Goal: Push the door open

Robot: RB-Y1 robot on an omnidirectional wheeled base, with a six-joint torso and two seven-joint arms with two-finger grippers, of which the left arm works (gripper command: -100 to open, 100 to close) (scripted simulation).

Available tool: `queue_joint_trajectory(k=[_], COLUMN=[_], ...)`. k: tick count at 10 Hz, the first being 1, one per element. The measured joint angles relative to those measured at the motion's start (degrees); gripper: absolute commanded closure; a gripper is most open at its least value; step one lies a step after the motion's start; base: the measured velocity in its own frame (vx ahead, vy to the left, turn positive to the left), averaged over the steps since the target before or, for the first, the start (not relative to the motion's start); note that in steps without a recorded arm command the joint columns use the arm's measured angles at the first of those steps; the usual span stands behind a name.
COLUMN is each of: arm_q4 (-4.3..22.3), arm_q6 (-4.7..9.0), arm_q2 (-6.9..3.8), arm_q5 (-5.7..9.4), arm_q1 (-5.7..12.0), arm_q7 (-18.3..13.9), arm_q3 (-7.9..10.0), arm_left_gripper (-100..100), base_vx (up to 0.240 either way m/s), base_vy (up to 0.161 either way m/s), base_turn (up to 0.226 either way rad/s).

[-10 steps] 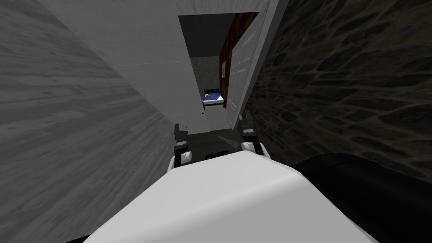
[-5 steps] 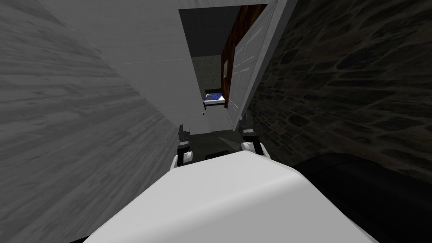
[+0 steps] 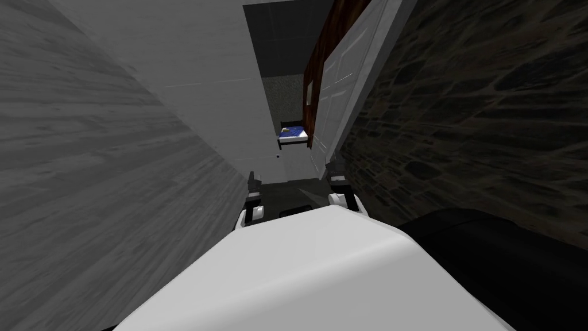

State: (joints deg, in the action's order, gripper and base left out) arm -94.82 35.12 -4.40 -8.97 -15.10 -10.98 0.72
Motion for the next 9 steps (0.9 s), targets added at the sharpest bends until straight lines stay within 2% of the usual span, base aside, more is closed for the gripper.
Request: queue_joint_trajectory(k=[3, 5, 9], arm_q4=[3.91, 7.83, 13.55], arm_q6=[0.68, 1.7, 2.62], arm_q2=[-0.01, 0.08, 0.16], arm_q5=[-1.19, -1.92, -3.44], arm_q1=[1.18, 2.72, 4.79], arm_q7=[-0.3, -0.35, -0.77], arm_q3=[-0.14, 0.0, -0.02], arm_left_gripper=[-100, -100, -100], base_vx=[0.096, 0.11, 0.1], base_vy=[-0.008, -0.008, -0.009], base_turn=[0.043, 0.048, 0.044])
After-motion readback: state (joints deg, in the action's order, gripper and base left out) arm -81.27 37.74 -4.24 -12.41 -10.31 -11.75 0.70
